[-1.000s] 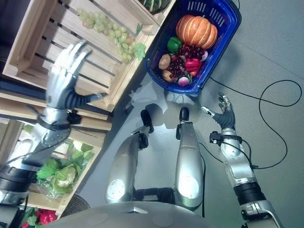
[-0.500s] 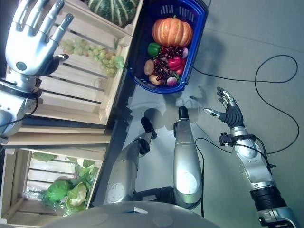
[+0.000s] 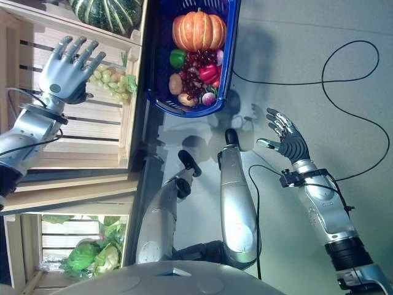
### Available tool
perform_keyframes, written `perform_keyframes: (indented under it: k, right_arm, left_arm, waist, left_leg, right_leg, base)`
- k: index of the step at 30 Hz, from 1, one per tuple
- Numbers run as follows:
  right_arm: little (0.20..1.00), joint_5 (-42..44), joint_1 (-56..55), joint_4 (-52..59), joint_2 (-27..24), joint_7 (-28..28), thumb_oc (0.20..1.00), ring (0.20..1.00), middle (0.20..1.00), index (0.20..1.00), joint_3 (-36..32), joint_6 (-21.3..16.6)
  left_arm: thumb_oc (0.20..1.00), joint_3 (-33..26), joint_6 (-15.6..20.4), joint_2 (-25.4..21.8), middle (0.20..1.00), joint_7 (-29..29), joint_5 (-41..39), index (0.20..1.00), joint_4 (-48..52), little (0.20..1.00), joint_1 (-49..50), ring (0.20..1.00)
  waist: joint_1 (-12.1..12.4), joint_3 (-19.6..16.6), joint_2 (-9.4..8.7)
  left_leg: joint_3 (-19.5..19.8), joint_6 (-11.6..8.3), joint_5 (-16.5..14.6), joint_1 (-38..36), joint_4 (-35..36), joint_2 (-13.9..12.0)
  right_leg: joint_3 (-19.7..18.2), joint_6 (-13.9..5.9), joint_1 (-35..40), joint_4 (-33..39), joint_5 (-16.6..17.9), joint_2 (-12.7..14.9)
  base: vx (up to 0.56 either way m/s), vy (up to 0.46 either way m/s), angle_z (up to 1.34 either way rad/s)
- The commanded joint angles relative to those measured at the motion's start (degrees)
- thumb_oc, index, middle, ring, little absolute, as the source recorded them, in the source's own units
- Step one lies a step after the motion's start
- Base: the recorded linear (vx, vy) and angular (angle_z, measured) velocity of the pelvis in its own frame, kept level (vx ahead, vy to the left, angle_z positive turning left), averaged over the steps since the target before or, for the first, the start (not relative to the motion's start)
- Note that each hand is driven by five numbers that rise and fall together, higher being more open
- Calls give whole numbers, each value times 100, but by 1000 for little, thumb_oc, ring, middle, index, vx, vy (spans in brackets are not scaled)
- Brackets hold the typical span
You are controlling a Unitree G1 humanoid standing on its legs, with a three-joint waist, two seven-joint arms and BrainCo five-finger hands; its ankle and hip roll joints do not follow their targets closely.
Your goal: Pick up fruits and vegetables into the basket
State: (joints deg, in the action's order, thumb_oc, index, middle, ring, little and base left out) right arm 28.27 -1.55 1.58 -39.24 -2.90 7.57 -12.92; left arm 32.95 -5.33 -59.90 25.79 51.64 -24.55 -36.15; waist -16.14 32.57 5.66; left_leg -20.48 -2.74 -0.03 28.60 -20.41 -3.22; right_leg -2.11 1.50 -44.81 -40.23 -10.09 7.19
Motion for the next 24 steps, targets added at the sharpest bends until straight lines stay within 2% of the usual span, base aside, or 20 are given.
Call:
perform_keyframes:
  k: [1,2,9,14,18,24]
  right_arm:
    - [1000,206,9,376,-61,67,1000,1000,1000,1000,-77,-249]
    - [1000,205,29,380,-50,92,1000,1000,1000,1000,-73,-255]
    - [1000,239,210,425,-23,289,1000,1000,1000,1000,-107,-336]
    - [1000,165,320,421,-25,445,1000,1000,1000,1000,-70,-443]
    - [1000,54,411,413,-16,625,1000,1000,1000,1000,-11,-517]
    - [1000,-6,515,332,14,822,1000,1000,1000,1000,84,-589]
  left_arm:
    - [1000,-274,-363,302,1000,-47,-285,1000,-628,1000,154,1000]
    - [1000,-259,-395,325,1000,-132,-351,1000,-707,1000,138,1000]
    - [1000,-372,-687,683,1000,324,-295,1000,-1514,1000,266,1000]
    - [1000,-381,-892,791,1000,790,50,1000,-1885,1000,167,1000]
    - [1000,-393,-1156,839,1000,1040,107,1000,-1937,1000,-26,1000]
    - [1000,-348,-1297,806,1000,1269,103,1000,-1888,1000,-382,1000]
  waist:
    - [-248,-278,355]
    - [-243,-278,348]
    - [-185,-278,291]
    - [-166,-278,262]
    - [-160,-278,233]
    - [-136,-278,198]
  left_leg:
    - [69,131,-635,521,-762,170]
    - [65,135,-638,564,-775,168]
    - [73,132,-648,999,-950,124]
    - [72,122,-661,1254,-1104,47]
    - [82,118,-680,1421,-1197,-3]
    - [129,108,-705,1591,-1284,-36]
  right_leg:
    - [184,-261,9,288,-93,-327]
    - [185,-260,-32,276,-91,-336]
    - [202,-245,-434,96,-88,-361]
    - [206,-245,-697,-63,-96,-344]
    - [193,-242,-868,-155,-101,-343]
    - [178,-249,-1025,-232,-101,-357]
  base:
    - [0,0,0]
    - [0,0,0]
    - [0,0,0]
    - [1,3,-1]
    - [3,2,-2]
    - [0,-3,1]
